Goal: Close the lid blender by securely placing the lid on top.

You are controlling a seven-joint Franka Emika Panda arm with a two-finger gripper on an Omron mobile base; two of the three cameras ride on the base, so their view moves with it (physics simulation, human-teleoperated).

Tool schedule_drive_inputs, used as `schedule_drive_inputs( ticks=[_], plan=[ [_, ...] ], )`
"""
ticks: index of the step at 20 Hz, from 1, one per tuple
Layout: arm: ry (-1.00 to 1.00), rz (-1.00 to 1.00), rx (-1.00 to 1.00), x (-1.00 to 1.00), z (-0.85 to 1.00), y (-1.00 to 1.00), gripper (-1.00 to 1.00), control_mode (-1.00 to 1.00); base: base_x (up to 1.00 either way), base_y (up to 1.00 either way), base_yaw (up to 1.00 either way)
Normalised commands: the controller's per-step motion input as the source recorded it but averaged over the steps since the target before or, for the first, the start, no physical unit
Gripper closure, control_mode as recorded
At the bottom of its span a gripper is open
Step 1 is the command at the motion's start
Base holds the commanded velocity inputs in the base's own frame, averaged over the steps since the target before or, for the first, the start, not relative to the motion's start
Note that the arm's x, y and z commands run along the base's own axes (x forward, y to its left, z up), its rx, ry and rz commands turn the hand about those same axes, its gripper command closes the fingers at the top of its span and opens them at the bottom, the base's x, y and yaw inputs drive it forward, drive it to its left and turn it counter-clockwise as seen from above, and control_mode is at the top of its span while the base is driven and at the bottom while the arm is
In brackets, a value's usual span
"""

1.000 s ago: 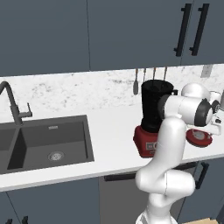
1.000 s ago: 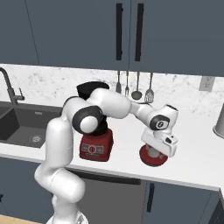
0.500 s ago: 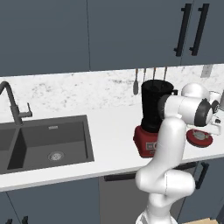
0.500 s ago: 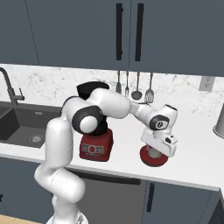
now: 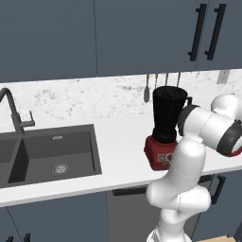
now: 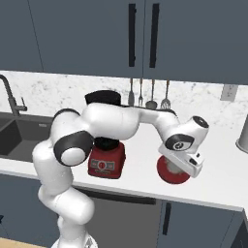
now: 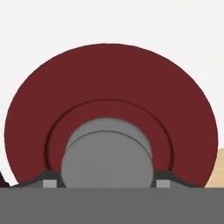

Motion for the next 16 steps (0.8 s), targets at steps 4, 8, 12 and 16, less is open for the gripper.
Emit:
schedule_drive_inputs(
  ticks=[4, 8, 12, 16],
  plan=[
    [-0.37, -0.01, -0.08, -0.37, 1.0, 0.06, 1.0, -1.0, 0.0, 0.0, 0.0],
    [-0.27, -0.02, -0.11, -0.13, 1.0, 0.19, 1.0, -1.0, 0.0, 0.0, 0.0],
    [-0.17, -0.04, -0.12, -0.01, 1.0, 0.26, 1.0, -1.0, 0.0, 0.0, 0.0],
    [-0.03, -0.05, -0.13, 0.0, 1.0, 0.34, 1.0, -1.0, 0.0, 0.0, 0.0]
  ],
)
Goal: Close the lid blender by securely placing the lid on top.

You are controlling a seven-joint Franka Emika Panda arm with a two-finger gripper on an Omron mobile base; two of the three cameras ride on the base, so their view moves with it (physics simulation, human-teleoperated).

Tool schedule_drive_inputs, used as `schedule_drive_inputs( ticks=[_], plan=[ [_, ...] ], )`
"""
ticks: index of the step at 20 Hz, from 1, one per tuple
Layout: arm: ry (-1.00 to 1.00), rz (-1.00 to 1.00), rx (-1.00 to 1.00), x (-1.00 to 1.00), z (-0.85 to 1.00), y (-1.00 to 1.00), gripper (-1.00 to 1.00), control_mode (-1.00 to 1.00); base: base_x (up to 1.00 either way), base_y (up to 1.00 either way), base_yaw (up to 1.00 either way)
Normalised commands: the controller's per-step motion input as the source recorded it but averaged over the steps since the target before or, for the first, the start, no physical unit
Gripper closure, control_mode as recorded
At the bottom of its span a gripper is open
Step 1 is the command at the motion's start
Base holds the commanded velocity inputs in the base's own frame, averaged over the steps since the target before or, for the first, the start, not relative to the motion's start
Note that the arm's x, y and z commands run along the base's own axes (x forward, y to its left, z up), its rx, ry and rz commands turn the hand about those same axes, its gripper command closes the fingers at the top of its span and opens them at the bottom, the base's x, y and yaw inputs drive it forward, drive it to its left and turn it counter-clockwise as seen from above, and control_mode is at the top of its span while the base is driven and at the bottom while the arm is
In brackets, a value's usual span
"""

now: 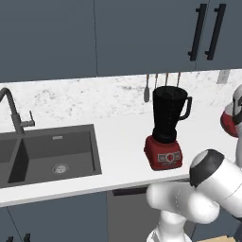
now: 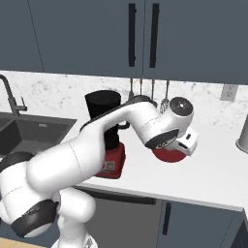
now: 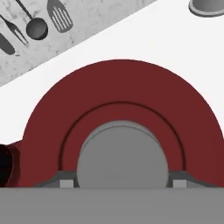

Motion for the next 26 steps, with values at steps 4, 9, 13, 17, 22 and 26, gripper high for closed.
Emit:
schedule_drive_inputs(
  ticks=[4, 9, 13, 17, 22, 26],
  plan=[
    [0.0, 0.0, -0.11, 0.0, 1.0, 0.47, 1.0, -1.0, 0.0, 0.0, 0.0],
    [0.01, 0.01, -0.04, 0.0, 1.0, 0.67, 1.0, -1.0, 0.0, 0.0, 0.0],
    [0.07, 0.01, 0.0, 0.0, 1.0, 0.74, 1.0, -1.0, 0.0, 0.0, 0.0],
    [0.1, 0.01, 0.0, 0.0, 1.0, 0.78, 1.0, -1.0, 0.0, 0.0, 0.0],
    [0.05, 0.03, 0.0, 0.0, 0.62, 0.72, 1.0, -1.0, 0.0, 0.0, 0.0],
    [0.0, 0.01, 0.0, 0.0, 0.0, 0.48, 1.0, -1.0, 0.0, 0.0, 0.0]
  ],
)
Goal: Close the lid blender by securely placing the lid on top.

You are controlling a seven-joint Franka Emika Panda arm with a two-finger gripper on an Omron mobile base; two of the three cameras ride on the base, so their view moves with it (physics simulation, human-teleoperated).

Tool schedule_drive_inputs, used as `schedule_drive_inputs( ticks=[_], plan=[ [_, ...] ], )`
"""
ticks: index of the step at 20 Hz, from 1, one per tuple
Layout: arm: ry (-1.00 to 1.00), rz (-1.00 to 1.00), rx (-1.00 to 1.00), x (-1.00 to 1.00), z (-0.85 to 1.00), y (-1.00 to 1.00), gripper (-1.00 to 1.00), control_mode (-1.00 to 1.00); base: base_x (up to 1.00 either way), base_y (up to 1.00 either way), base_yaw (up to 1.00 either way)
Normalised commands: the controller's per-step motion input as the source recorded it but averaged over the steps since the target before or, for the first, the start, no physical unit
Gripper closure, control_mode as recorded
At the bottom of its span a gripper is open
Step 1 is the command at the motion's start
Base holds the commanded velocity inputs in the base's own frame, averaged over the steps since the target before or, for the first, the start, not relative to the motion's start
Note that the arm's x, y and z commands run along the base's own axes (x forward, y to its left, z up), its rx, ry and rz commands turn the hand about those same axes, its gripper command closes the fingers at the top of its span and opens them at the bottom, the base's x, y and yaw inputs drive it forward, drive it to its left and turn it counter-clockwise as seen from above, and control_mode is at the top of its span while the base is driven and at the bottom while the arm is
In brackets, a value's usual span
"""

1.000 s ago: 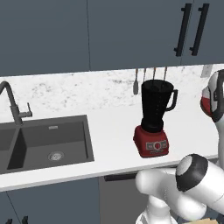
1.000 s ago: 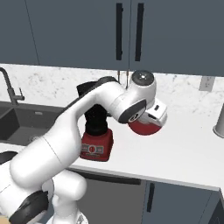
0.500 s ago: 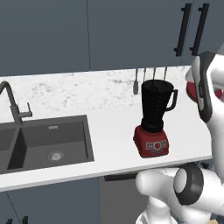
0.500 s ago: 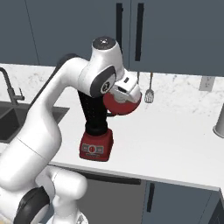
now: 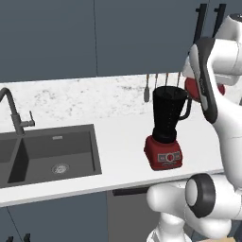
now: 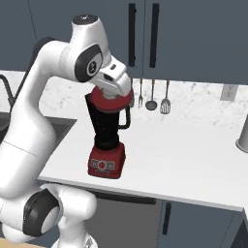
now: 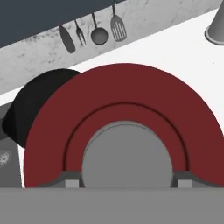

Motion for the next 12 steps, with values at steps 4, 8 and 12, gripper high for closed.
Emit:
schedule_drive_inputs(
  ticks=[4, 8, 12],
  plan=[
    [0.0, 0.01, 0.0, 0.0, -0.14, 0.56, 1.0, -1.0, 0.0, 0.0, 0.0],
    [0.0, 0.0, 0.0, 0.11, -0.03, 0.54, 1.0, -1.0, 0.0, 0.0, 0.0],
    [0.0, 0.0, 0.0, 0.18, 0.0, 0.54, 1.0, -1.0, 0.0, 0.0, 0.0]
  ],
)
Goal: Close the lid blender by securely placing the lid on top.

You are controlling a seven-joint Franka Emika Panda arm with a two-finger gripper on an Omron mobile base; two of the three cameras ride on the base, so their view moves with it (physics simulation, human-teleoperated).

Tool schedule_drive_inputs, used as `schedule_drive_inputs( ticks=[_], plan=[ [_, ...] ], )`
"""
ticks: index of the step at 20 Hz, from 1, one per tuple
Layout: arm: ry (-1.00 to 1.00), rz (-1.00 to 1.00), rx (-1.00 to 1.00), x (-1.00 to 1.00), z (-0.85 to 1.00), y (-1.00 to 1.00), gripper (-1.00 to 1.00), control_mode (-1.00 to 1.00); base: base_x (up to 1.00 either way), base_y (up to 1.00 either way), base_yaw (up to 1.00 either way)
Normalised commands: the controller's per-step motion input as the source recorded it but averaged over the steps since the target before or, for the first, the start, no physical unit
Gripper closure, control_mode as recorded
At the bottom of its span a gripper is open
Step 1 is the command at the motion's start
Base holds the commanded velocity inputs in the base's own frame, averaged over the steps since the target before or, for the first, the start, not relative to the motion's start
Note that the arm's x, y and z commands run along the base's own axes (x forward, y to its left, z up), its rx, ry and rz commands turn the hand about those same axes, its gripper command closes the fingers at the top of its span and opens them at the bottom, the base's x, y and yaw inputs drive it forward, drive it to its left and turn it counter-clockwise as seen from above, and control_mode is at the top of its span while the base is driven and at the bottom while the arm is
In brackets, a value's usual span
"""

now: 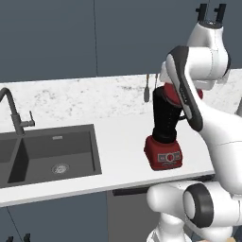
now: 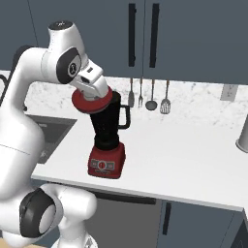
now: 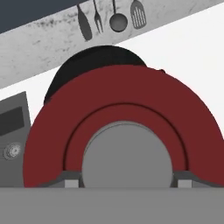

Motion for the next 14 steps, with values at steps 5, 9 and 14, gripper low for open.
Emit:
schedule_drive_inputs(
  ticks=[5, 9, 14],
  plan=[
    [0.0, 0.0, -0.01, 0.38, 0.0, 0.24, 1.0, -1.0, 0.0, 0.0, 0.0],
    [0.0, 0.0, 0.0, 0.52, 0.0, 0.0, 1.0, -1.0, 0.0, 0.0, 0.0],
    [0.0, 0.01, 0.0, 0.39, 0.0, -0.02, 1.0, -1.0, 0.0, 0.0, 0.0]
  ],
)
